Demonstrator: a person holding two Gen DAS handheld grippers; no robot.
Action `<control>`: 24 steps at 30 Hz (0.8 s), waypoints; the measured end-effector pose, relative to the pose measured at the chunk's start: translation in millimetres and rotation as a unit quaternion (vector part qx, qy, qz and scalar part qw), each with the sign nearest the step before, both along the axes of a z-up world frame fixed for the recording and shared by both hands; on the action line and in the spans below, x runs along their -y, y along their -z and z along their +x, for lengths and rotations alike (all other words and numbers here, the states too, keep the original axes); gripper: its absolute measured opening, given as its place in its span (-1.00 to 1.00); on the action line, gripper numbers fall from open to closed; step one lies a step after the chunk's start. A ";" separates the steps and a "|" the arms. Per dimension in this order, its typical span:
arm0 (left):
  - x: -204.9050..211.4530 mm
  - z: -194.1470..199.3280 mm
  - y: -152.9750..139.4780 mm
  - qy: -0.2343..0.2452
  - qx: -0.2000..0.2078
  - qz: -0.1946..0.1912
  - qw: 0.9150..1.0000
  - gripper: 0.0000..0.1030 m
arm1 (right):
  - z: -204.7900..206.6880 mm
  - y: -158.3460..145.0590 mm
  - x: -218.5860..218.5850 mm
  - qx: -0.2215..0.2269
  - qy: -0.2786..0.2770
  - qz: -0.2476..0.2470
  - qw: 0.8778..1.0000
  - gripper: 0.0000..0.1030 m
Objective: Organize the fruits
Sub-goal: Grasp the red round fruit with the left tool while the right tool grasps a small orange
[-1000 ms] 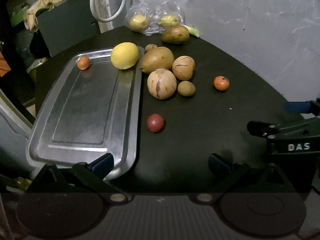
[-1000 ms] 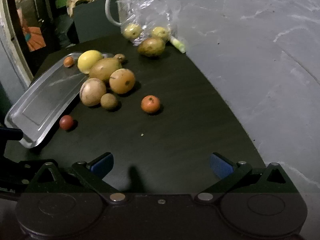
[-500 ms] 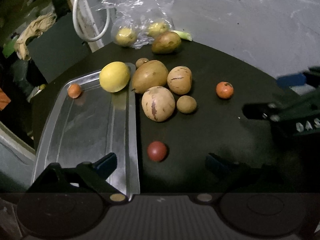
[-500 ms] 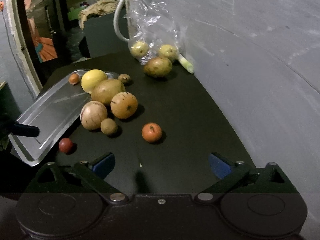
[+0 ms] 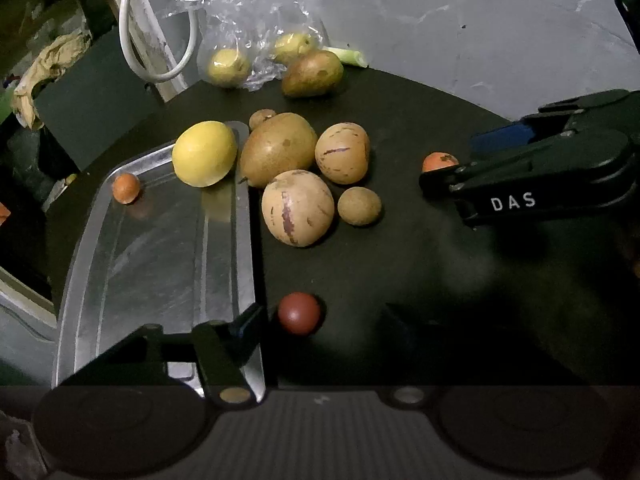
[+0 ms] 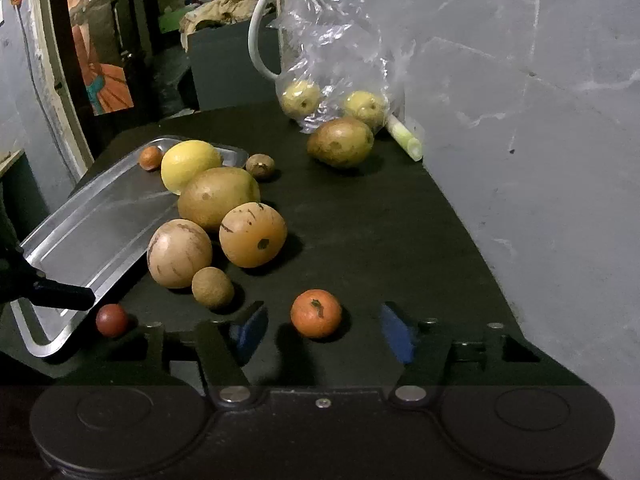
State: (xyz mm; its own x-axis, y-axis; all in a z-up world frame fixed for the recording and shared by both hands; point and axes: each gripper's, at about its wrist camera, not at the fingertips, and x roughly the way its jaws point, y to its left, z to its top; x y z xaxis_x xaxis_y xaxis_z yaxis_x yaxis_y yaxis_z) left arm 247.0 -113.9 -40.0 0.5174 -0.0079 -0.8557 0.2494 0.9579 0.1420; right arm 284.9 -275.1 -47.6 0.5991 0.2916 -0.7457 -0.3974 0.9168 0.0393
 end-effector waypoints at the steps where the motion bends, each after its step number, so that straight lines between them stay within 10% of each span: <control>1: 0.2 1.4 0.3 -0.001 -0.001 -0.001 1.000 0.26 | 1.3 1.1 -0.4 -0.001 -0.001 0.001 1.000 0.17; 24: 0.2 7.5 3.3 -0.010 -0.006 -0.016 1.000 -0.48 | -6.2 8.1 -6.3 -0.014 -0.011 0.001 1.000 -0.40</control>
State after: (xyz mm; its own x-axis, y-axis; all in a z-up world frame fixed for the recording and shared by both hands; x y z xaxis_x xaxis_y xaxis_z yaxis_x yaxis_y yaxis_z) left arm 254.5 -114.1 -43.3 0.5078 -0.0244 -0.8611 0.2318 0.9666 0.1093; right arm 278.8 -268.8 -55.8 0.5713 0.3054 -0.7619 -0.4163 0.9078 0.0517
